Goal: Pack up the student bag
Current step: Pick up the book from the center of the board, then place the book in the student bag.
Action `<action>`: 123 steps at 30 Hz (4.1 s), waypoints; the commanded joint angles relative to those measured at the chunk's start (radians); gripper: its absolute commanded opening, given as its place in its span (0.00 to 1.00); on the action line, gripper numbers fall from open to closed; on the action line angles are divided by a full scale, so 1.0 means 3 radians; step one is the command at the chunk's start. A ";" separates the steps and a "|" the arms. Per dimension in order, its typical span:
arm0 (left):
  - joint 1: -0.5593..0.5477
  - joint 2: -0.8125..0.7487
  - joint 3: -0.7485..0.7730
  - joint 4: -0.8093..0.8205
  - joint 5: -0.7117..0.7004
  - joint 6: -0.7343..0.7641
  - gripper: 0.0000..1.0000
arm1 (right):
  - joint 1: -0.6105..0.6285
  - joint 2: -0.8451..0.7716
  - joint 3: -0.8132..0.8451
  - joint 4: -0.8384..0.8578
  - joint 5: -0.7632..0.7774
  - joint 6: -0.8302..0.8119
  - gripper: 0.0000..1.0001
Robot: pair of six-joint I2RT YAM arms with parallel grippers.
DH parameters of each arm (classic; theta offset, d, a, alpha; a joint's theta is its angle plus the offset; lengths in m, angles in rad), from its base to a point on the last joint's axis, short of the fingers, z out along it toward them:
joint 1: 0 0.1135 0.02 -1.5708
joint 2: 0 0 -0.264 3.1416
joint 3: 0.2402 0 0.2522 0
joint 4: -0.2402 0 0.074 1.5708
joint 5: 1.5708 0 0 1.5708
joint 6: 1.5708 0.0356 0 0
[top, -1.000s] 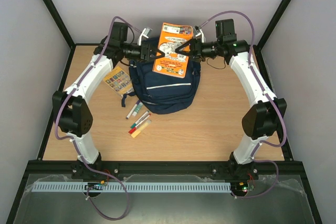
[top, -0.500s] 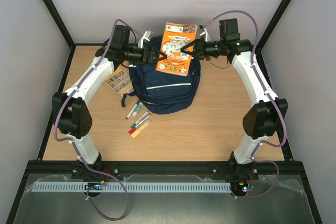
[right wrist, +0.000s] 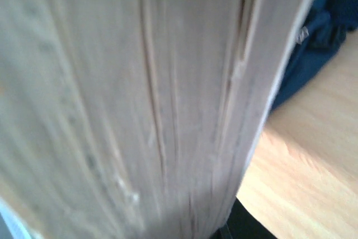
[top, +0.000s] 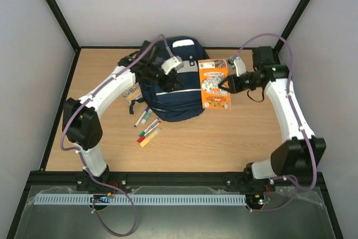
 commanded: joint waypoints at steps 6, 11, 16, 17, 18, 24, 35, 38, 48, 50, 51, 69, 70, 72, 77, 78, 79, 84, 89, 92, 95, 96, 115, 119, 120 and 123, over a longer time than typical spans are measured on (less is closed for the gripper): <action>-0.0529 -0.0174 -0.0540 -0.0101 -0.0561 0.1120 0.53 | -0.0047 -0.1069 -0.1242 -0.0068 0.0474 -0.0246 0.01; -0.0671 0.0078 -0.0468 -0.0091 -0.0608 0.1027 0.50 | -0.0273 -0.1169 -0.1418 -0.0101 0.0482 -0.0175 0.01; -0.0754 0.0374 -0.0366 0.0060 -0.0688 0.0867 0.52 | -0.0432 -0.1075 -0.1392 -0.0120 0.0422 -0.0093 0.01; -0.0766 0.0469 -0.0303 0.0093 -0.0740 0.0817 0.52 | -0.0449 -0.1055 -0.1378 -0.0129 0.0415 -0.0083 0.01; -0.0770 0.0535 -0.0253 0.0132 -0.0803 0.0758 0.52 | -0.0462 -0.1038 -0.1367 -0.0143 0.0410 -0.0080 0.01; -0.0781 0.0922 0.0000 0.0244 -0.1013 0.0563 0.51 | -0.0475 -0.0975 -0.1372 -0.0185 0.0349 -0.0087 0.01; -0.0836 0.1435 0.0294 0.0206 -0.1329 0.0585 0.42 | -0.0475 -0.0938 -0.1370 -0.0106 0.0317 -0.0055 0.01; -0.0847 0.1512 0.0425 0.0157 -0.1406 0.0548 0.26 | -0.0475 -0.0938 -0.1386 -0.0100 0.0318 -0.0067 0.01; -0.0707 0.1058 0.0829 -0.0129 -0.0737 0.0286 0.02 | -0.0477 -0.0828 -0.1331 -0.0078 0.0164 -0.0101 0.01; -0.0660 0.0923 0.0891 -0.0140 -0.0705 0.0203 0.02 | -0.0475 -0.0768 -0.1274 -0.0115 -0.0069 -0.0090 0.01; -0.0635 0.0862 0.0897 -0.0112 -0.0699 0.0172 0.03 | -0.0475 -0.0741 -0.1260 -0.0134 -0.0203 -0.0064 0.01; -0.0368 0.0498 0.1271 -0.0012 -0.0627 0.0012 0.02 | 0.0141 0.0547 -0.1141 0.0046 -0.1360 0.0423 0.01; -0.0361 0.0495 0.1279 -0.0018 -0.0624 0.0030 0.02 | 0.0199 0.0640 -0.1088 0.0090 -0.1395 0.0476 0.01; -0.0345 0.0514 0.1324 -0.0030 -0.0638 -0.0002 0.02 | 0.0276 0.0796 -0.0990 0.0192 -0.1453 0.0603 0.01; -0.0322 0.0494 0.1417 -0.0059 -0.0640 -0.0019 0.02 | 0.0405 0.1229 -0.0746 0.0486 -0.1657 0.0976 0.01; -0.0325 0.0480 0.1415 -0.0069 -0.0637 -0.0009 0.02 | 0.0438 0.1325 -0.0680 0.0510 -0.1694 0.1006 0.01; -0.0321 0.0462 0.1412 -0.0080 -0.0623 0.0002 0.02 | 0.0471 0.1407 -0.0616 0.0529 -0.1719 0.1034 0.01; -0.0322 0.0357 0.1364 -0.0157 -0.0524 0.0093 0.03 | 0.0545 0.1841 -0.0190 0.0759 -0.1754 0.1259 0.01; -0.0319 0.0252 0.1289 -0.0182 -0.0471 0.0162 0.03 | 0.0590 0.2197 0.0246 0.0936 -0.1673 0.1457 0.01; -0.0320 0.0220 0.1251 -0.0206 -0.0475 0.0189 0.02 | 0.0621 0.2377 0.0460 0.0994 -0.1586 0.1504 0.01; -0.0316 0.0196 0.1248 -0.0242 -0.0478 0.0225 0.03 | 0.0632 0.2533 0.0608 0.0953 -0.1459 0.1459 0.01; -0.0316 0.0185 0.1247 -0.0257 -0.0482 0.0237 0.03 | 0.0632 0.2583 0.0650 0.0932 -0.1425 0.1445 0.01; -0.0038 0.0060 0.0953 -0.0202 -0.0300 0.0226 0.02 | 0.0697 0.1736 0.0192 0.0507 -0.0166 0.0783 0.59; 0.0009 0.0056 0.0906 -0.0244 -0.0162 0.0222 0.02 | 0.0699 0.1370 -0.0099 0.0463 -0.0069 0.0561 0.57; 0.0007 0.0045 0.0893 -0.0247 -0.0123 0.0223 0.02 | 0.0698 0.1262 -0.0198 0.0463 -0.0073 0.0515 0.57; -0.0007 0.0020 0.0862 -0.0270 0.0014 0.0245 0.02 | 0.0724 0.0867 -0.0625 0.0478 -0.0023 0.0245 0.52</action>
